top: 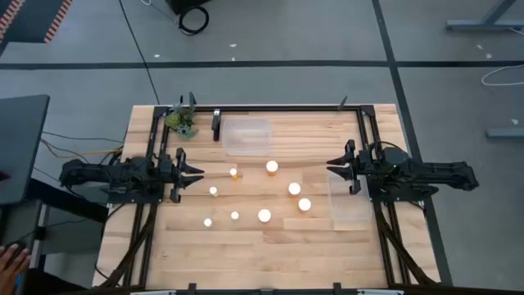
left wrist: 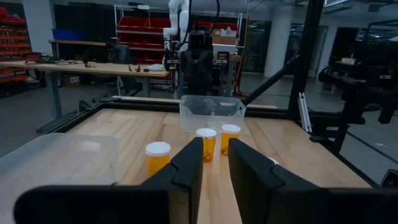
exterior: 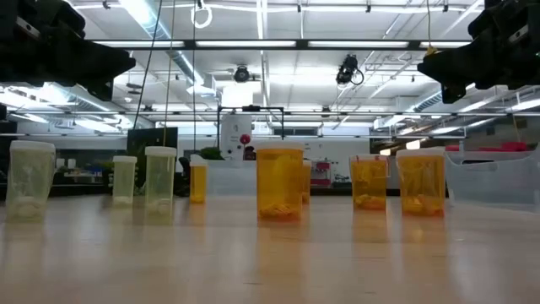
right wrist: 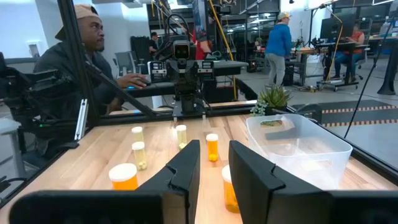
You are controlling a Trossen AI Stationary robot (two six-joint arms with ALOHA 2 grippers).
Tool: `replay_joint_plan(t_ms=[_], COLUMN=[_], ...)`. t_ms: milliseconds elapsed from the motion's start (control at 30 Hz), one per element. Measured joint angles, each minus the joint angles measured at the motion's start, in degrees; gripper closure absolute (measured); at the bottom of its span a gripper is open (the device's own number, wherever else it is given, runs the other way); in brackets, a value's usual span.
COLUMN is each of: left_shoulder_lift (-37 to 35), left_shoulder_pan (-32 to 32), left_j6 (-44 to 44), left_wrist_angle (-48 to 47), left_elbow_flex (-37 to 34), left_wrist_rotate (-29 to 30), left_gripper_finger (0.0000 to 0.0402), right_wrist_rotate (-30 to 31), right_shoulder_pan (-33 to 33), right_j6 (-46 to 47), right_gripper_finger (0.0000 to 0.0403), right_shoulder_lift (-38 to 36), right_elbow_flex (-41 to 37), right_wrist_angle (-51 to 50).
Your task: Pick and place medicine bottles into bin by pill shape (circle, oval)
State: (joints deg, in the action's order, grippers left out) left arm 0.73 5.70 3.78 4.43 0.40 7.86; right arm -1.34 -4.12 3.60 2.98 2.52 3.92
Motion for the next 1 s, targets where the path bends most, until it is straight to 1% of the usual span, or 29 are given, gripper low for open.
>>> replay_joint_plan(t_ms=[433, 767, 1000], left_shoulder_lift=[0.0, 0.0, 0.0], left_shoulder_pan=[0.0, 0.0, 0.0], left_j6=[0.0, 0.0, 0.0], left_wrist_angle=[0.0, 0.0, 0.0], left_elbow_flex=[0.0, 0.0, 0.0], left_wrist_rotate=[0.0, 0.0, 0.0], left_gripper_finger=[0.0311, 0.0319, 0.0312], right_wrist_rotate=[0.0, 0.0, 0.0], right_shoulder_pan=[0.0, 0.0, 0.0], right_j6=[0.0, 0.0, 0.0], right_gripper_finger=[0.0311, 0.0311, 0.0311], right_shoulder_lift=[0.0, 0.0, 0.0], right_elbow_flex=[0.0, 0.0, 0.0], right_wrist_angle=[0.0, 0.0, 0.0])
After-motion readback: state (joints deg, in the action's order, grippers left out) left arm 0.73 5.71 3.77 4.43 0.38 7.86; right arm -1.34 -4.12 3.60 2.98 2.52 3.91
